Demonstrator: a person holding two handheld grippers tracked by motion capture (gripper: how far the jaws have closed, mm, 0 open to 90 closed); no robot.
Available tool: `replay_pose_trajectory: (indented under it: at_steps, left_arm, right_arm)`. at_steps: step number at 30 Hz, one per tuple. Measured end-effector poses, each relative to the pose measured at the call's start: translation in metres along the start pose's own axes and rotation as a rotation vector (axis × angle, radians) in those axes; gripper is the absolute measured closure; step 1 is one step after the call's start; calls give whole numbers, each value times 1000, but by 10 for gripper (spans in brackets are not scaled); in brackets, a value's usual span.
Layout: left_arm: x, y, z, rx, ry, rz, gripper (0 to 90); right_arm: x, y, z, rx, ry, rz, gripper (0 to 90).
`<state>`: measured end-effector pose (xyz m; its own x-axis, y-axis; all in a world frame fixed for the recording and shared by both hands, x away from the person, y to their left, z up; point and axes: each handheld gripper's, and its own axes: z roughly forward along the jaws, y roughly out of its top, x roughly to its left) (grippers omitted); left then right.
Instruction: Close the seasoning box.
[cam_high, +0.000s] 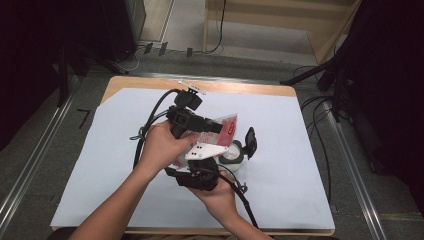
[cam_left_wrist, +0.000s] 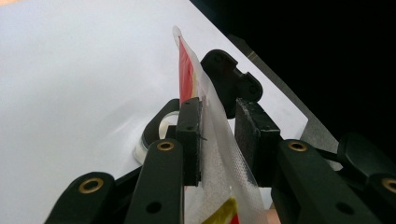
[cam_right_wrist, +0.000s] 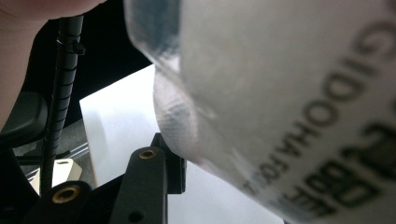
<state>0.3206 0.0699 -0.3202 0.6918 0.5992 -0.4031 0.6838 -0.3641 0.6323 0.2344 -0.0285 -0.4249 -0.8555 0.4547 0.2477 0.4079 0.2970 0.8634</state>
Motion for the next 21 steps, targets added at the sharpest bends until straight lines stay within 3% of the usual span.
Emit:
replay_pose_trajectory:
  at_steps: [5,21]
  left_arm:
    - [-1,0,-2,-19,-1,11,721]
    - [-1,-1,2,-4,10,16,711]
  right_arm:
    - [0,2,-2,-6,-14,-25,641]
    - [-3,-1,-1,7,-6,-7,643]
